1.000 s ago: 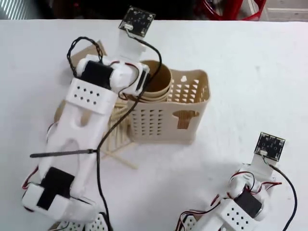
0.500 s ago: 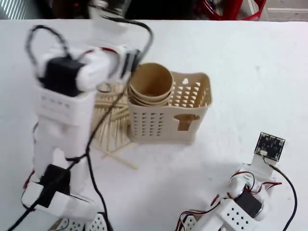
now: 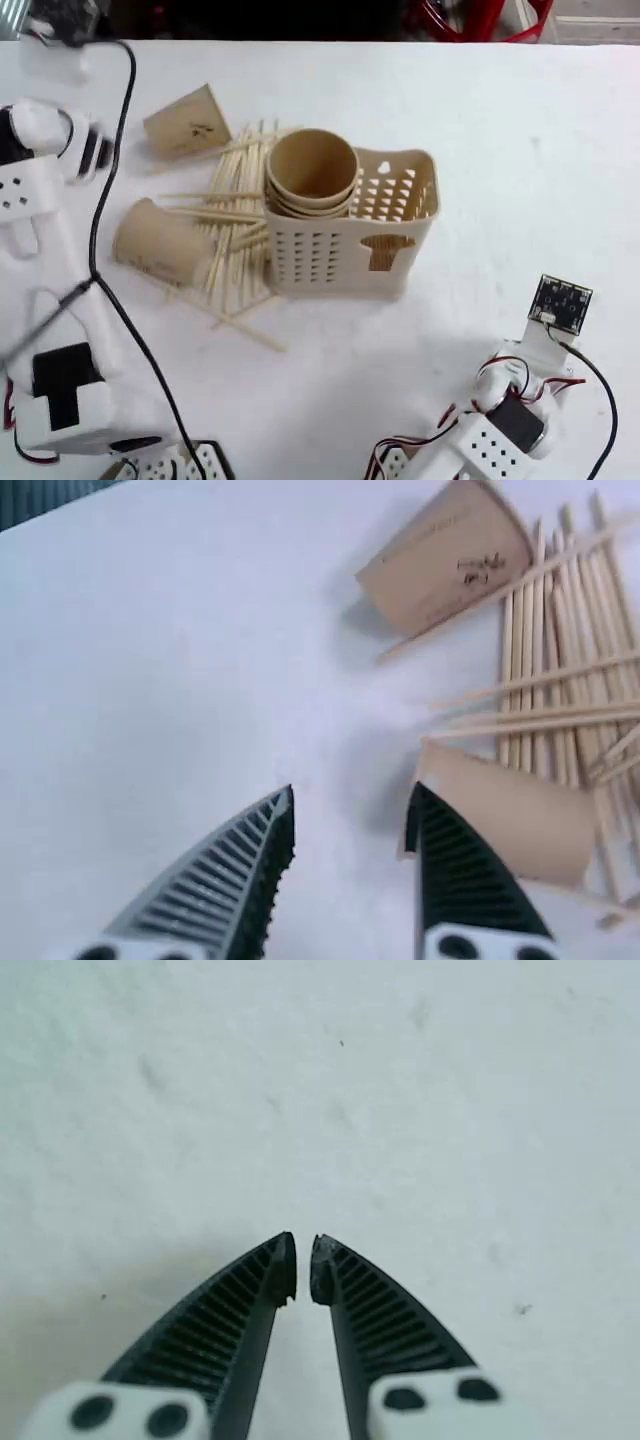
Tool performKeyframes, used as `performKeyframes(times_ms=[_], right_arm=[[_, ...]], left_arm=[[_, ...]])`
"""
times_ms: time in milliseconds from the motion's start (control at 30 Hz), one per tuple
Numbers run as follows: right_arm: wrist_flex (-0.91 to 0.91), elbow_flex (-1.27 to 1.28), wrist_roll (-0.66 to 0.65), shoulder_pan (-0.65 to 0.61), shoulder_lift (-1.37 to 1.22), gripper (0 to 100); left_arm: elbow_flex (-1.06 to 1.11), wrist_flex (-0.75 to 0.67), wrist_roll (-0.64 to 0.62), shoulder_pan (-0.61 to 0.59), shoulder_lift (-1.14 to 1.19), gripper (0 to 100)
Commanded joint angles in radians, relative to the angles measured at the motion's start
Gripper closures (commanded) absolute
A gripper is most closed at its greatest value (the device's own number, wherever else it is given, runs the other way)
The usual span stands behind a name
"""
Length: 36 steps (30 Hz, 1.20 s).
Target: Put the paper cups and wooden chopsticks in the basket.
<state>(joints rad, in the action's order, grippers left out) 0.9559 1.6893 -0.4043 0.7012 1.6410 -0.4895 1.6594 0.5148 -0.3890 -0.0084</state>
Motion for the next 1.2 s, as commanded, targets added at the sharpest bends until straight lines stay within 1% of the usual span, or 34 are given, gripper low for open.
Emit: performKeyframes(times_ms=[0,100,200,333,400,533,667,833,1000,1033,1167], right_arm=[[-0.016,0.006,0.008,0.004,0.004,95.4],[-0.016,0.006,0.008,0.004,0.004,95.4],[-0.016,0.006,0.008,0.004,0.004,95.4],[-0.016,0.006,0.008,0.004,0.004,95.4],[-0.016,0.006,0.008,0.004,0.004,95.4],[-0.016,0.006,0.008,0.004,0.004,95.4],[-0.016,0.006,0.008,0.004,0.004,95.4],[-0.016,0.006,0.008,0.004,0.004,95.4],[-0.016,0.006,0.008,0.004,0.004,95.4],[-0.016,0.006,0.008,0.004,0.004,95.4],[-0.016,0.006,0.008,0.004,0.004,95.4]], left_arm=[[0.247,-0.170,0.325,-0.062,-0.001,74],[0.431,-0.305,0.465,-0.062,-0.001,74],[0.554,-0.425,0.514,-0.062,-0.001,74],[0.638,-0.459,0.555,-0.061,-0.001,74],[0.663,-0.463,0.557,-0.061,-0.001,74],[0.718,-0.519,0.557,-0.062,-0.001,74],[0.783,-0.592,0.543,-0.065,-0.002,74],[0.784,-0.681,0.410,-0.116,-0.004,74],[0.784,-0.779,0.302,-0.197,-0.002,74],[0.784,-0.790,0.290,-0.211,-0.002,74],[0.790,-0.795,0.310,-0.248,-0.002,74]])
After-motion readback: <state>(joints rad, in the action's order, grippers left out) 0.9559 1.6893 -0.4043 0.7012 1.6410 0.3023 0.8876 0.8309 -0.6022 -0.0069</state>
